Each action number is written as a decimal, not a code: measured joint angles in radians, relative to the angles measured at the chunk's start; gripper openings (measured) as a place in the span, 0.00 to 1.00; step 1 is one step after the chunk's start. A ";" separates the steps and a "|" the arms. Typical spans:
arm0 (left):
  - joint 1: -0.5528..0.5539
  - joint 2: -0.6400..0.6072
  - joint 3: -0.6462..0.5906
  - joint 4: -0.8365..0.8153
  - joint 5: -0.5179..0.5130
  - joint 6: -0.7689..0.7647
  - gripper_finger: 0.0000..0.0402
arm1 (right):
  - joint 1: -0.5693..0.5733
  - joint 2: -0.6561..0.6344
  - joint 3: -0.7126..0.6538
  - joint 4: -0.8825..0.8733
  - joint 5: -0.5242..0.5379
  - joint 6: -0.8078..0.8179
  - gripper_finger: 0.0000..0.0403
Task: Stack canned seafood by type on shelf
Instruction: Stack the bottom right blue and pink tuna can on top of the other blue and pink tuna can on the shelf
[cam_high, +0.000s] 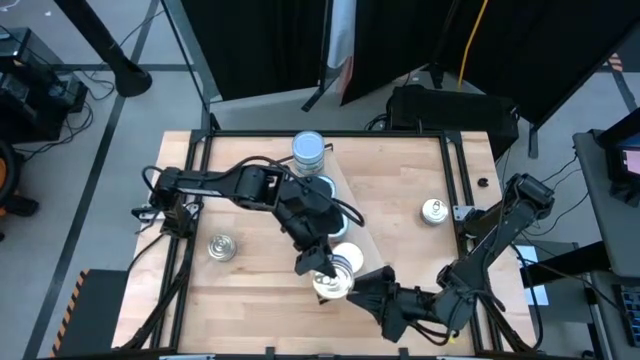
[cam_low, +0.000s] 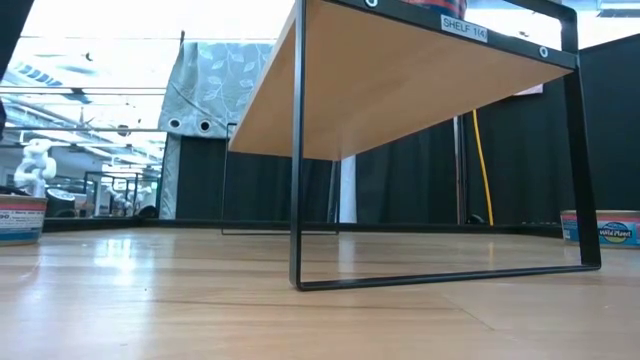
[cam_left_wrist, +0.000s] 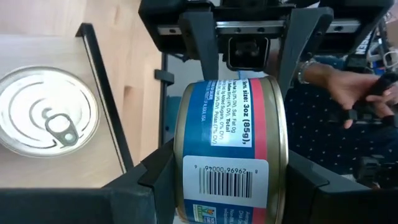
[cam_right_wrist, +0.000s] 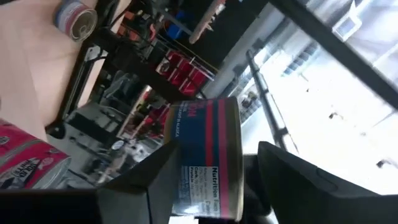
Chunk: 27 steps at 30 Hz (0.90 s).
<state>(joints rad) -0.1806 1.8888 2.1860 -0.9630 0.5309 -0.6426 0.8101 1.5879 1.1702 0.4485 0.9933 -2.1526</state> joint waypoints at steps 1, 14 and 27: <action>0.000 -0.002 0.000 0.003 -0.001 -0.002 0.47 | -0.001 -0.001 0.000 -0.001 0.004 0.021 0.52; 0.010 0.005 0.000 -0.027 0.048 -0.006 0.47 | -0.037 -0.002 0.002 -0.033 0.018 0.045 0.90; 0.004 0.010 0.000 -0.004 0.070 0.014 0.47 | -0.047 -0.002 0.002 -0.002 0.025 0.017 0.78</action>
<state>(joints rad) -0.1768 1.8989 2.1860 -0.9670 0.6009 -0.6286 0.7635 1.5860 1.1717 0.4465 1.0184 -2.1356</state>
